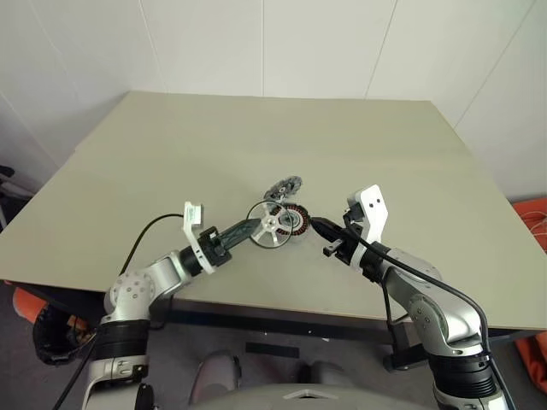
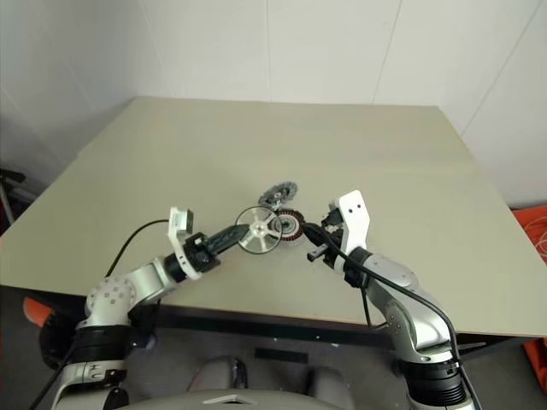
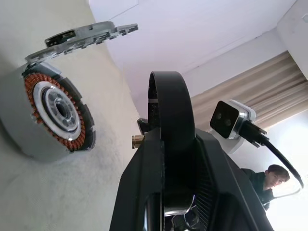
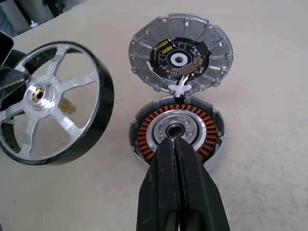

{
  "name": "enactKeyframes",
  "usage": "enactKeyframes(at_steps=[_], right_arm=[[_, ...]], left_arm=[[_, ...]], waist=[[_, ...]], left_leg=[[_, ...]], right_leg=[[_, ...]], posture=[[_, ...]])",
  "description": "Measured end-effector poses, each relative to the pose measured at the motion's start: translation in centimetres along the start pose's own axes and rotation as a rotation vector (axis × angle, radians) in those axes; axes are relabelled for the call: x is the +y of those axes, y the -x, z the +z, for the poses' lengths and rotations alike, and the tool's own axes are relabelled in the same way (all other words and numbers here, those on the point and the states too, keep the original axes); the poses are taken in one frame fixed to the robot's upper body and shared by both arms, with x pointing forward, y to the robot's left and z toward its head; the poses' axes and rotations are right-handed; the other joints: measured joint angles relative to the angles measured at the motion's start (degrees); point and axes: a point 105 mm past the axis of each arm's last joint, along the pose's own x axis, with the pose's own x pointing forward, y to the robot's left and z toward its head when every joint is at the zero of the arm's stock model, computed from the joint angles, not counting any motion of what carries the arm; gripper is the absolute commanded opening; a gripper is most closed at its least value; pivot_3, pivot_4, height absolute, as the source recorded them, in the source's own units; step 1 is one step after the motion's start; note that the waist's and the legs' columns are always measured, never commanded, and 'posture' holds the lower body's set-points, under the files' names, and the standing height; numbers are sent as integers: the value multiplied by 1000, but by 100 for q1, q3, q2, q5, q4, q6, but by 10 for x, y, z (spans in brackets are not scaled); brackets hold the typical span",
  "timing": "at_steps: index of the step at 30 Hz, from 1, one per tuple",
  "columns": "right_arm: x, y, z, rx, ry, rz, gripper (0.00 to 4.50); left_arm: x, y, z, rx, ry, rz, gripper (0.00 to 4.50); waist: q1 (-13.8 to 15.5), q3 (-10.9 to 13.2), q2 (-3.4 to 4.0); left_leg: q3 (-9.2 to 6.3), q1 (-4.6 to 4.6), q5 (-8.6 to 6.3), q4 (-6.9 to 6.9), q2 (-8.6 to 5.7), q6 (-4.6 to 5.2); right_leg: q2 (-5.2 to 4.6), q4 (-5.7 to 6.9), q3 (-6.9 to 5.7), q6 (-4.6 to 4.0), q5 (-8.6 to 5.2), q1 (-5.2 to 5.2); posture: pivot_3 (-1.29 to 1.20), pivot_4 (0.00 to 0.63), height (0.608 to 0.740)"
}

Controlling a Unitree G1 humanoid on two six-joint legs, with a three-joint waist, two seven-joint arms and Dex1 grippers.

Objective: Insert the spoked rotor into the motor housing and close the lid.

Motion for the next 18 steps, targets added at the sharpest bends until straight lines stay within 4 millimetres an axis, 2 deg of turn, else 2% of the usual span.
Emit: enactKeyframes(at_steps=[5,11,18], right_arm=[[1,0,0,-3,-4,0,0],[2,-1,0,-8,-10,2,0],[2,-2,1,-12,-14,4,0]], left_arm=[[11,-14,0,8,17,47,463],[28,-19,-5,30,63,111,463],[34,-29,-6,43,91,117,463]], waist=[[-8,0,0],[1,0,0],[6,0,0]], left_leg=[[0,3,4,6,1,-6],[-1,-5,3,8,-1,-3],[-1,-9,0,12,-1,1]], right_leg=[[0,6,0,2,3,0],[0,7,0,-33,24,-3],[0,7,0,-37,25,-3]], posture=[[0,0,740],[0,0,740],[0,0,740]])
